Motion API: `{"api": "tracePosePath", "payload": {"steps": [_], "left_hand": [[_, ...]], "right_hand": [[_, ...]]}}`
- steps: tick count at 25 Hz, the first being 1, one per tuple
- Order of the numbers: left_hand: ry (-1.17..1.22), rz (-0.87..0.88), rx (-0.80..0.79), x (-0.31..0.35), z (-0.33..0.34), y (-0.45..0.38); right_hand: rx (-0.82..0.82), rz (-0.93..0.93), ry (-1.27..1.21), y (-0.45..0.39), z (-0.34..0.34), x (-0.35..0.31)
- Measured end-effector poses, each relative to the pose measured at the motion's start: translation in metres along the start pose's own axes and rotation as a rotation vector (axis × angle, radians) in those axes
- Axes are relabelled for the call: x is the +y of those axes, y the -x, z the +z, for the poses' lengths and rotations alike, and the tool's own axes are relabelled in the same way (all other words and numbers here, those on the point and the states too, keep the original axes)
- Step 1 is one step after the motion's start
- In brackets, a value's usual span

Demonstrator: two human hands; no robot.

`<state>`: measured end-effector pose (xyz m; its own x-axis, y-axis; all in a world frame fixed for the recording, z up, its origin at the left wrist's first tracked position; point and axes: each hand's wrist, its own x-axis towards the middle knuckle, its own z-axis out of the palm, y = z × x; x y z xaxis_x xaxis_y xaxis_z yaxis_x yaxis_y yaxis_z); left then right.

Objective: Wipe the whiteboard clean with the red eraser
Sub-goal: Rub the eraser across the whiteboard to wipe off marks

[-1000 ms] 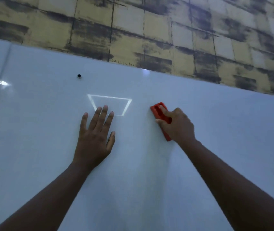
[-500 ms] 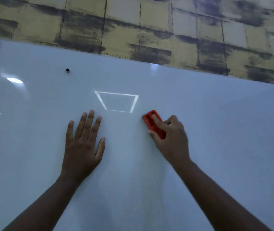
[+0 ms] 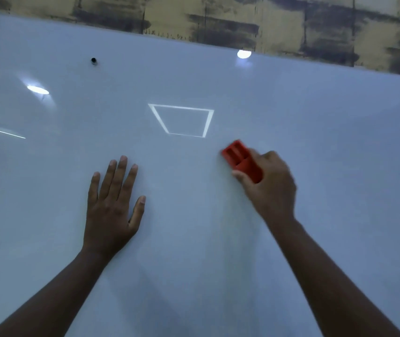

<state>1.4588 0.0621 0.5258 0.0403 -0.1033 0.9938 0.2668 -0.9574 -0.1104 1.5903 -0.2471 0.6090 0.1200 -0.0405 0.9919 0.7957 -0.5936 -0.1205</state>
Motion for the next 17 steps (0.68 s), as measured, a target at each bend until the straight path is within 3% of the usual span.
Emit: {"api": "tracePosePath", "payload": {"steps": [3, 7, 17], "left_hand": [[-0.002, -0.004, -0.007, 0.002, -0.001, 0.012], [-0.006, -0.020, -0.010, 0.004, 0.000, 0.023], [-0.002, -0.080, -0.032, 0.011, 0.001, 0.043]], "right_hand": [[0.066, 0.224, -0.076, 0.001, -0.010, 0.027], [0.091, 0.284, -0.161, 0.034, 0.003, 0.019], [-0.132, -0.044, -0.073, 0.163, 0.026, -0.048]]}}
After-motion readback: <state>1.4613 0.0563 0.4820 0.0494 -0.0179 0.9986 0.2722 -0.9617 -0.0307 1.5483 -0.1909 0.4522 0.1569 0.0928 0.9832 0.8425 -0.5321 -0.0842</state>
